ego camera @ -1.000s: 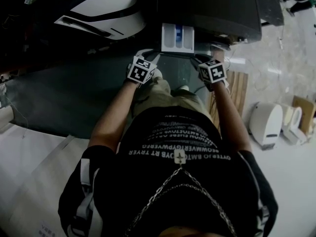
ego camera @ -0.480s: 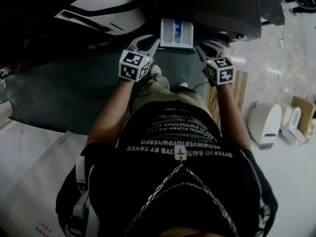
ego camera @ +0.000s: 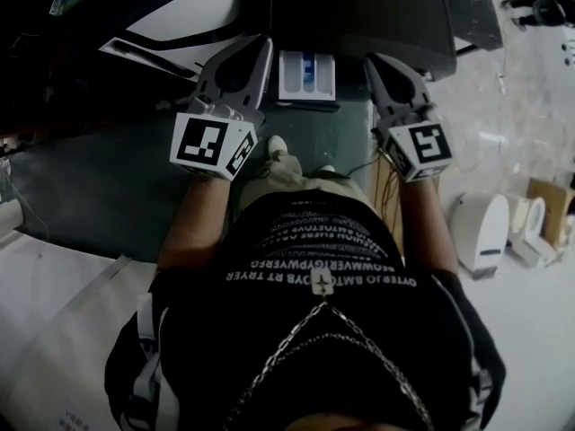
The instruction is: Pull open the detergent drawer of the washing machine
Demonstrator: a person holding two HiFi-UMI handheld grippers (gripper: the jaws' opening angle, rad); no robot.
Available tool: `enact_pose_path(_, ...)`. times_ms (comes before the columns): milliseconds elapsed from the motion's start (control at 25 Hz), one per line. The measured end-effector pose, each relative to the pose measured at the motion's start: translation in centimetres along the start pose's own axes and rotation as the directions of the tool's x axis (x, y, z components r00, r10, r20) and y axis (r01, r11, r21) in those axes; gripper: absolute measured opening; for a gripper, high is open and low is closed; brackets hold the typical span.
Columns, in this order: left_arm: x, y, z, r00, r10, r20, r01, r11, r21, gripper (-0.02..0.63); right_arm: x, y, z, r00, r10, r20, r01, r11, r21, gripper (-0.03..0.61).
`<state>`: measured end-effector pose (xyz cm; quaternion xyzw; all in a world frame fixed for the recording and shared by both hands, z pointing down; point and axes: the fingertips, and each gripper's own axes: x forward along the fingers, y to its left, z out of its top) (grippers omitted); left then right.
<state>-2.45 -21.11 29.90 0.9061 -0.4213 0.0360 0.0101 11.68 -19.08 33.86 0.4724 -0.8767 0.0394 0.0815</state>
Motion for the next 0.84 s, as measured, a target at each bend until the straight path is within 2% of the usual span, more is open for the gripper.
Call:
enact_pose_path(160,-0.7,-1.8,3.0,0.999,-0.024,0.035,0.024,1.000,0.015,0.003,-1.3,0.3,3.4,0.999,0.017,0.043,-0.017,1.000,-0.010,0.002)
enact_pose_path(320,-2.0,-2.5,4.2,0.999,-0.004,0.037,0.003,1.000,0.030,0.003,-2.5,0.5,5.0,0.997,0.032,0.067,-0.031,0.999,-0.015,0.002)
enact_pose_path(600,-3.3,-2.5,2.9,0.998,0.068,-0.011,-0.067,0.998,0.011,0.003,-3.6,0.5,4.0,0.997,0.062,0.047,-0.062,0.998,0.001,0.002)
enact_pose_path(840,-1.9,-2.1,1.1,0.997,0.052,-0.061,-0.051,0.999,0.011,0.003,-2.6,-0.4,3.3,0.998,0.057,0.035,-0.058,0.998,0.025,0.002)
